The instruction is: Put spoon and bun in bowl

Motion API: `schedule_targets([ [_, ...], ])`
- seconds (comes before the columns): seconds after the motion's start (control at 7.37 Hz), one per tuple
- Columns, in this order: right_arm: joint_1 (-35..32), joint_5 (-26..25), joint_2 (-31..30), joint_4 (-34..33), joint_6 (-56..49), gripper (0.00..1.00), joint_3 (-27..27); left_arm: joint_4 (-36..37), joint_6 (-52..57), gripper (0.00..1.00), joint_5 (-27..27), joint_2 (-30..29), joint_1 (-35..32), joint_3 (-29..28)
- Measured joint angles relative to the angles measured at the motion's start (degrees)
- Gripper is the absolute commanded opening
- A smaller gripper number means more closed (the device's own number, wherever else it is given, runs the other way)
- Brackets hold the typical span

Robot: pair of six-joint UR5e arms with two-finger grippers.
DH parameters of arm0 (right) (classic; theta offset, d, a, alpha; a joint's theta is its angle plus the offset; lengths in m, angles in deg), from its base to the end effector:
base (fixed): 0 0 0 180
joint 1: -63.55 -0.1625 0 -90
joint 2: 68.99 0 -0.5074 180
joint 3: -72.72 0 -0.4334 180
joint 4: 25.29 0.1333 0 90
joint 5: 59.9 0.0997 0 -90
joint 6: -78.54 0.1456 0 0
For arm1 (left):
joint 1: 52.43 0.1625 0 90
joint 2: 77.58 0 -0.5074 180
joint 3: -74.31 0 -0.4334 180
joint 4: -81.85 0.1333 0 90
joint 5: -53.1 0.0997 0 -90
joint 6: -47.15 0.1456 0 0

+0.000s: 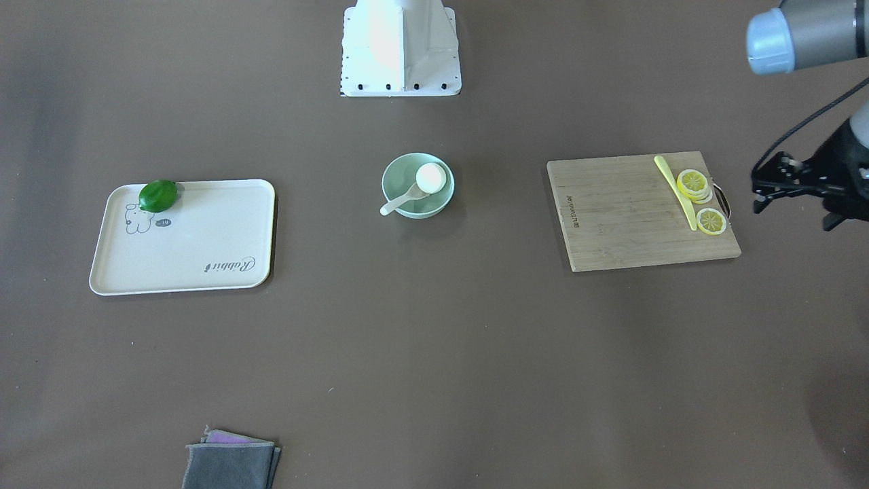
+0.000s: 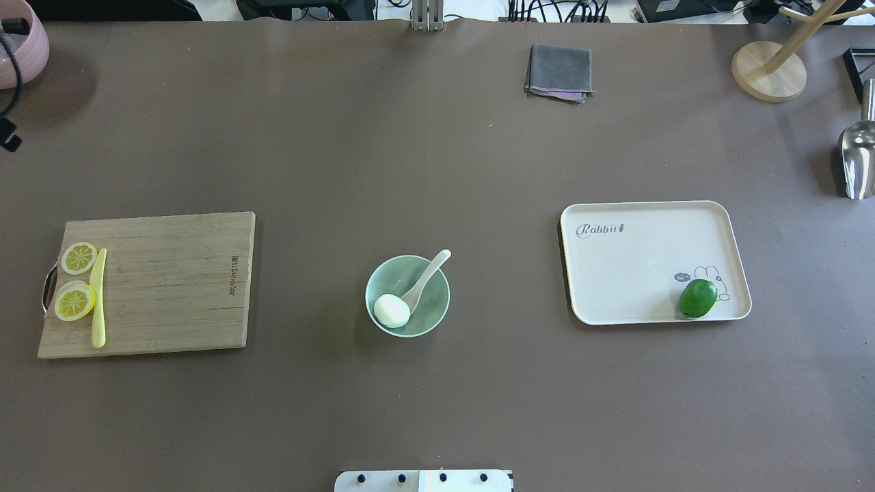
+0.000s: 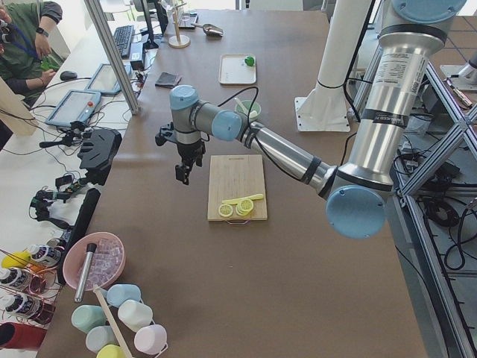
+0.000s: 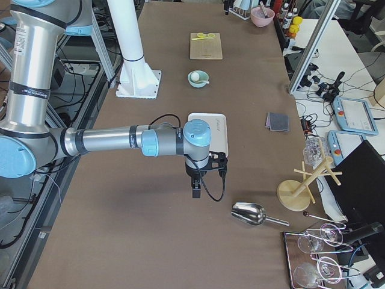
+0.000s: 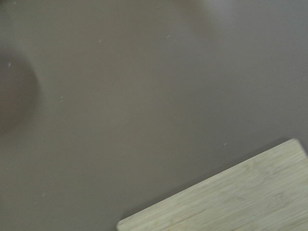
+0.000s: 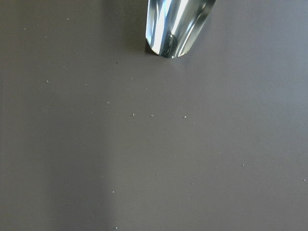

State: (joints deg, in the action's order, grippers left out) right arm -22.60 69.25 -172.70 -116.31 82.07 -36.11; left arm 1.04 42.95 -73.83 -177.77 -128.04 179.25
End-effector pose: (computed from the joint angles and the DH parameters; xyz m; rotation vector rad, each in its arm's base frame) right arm 0.0132 -0.4208 0.7223 0.0247 -0.6860 -0.0298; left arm 0.1072 -0.6022 0.5624 0.1620 0.6771 0.2603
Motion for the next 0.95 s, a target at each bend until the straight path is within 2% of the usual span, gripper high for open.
schedule_targets([
  [0.27, -0.1, -0.2, -0.4, 0.1, 0.1, 1.0, 0.0, 0.0, 0.6, 0.98, -4.6, 5.1, -6.5, -0.8],
  [0.41, -0.1, -0.2, -0.4, 0.1, 0.2, 1.0, 0.0, -0.2, 0.8, 0.99, -4.8, 7.7, -7.6, -0.3],
  [0.95, -0.2, -0.1, -0.2, 0.1, 0.3, 1.0, -0.1, -0.3, 1.1, 0.98, 1.0, 10.7, -8.1, -0.1],
])
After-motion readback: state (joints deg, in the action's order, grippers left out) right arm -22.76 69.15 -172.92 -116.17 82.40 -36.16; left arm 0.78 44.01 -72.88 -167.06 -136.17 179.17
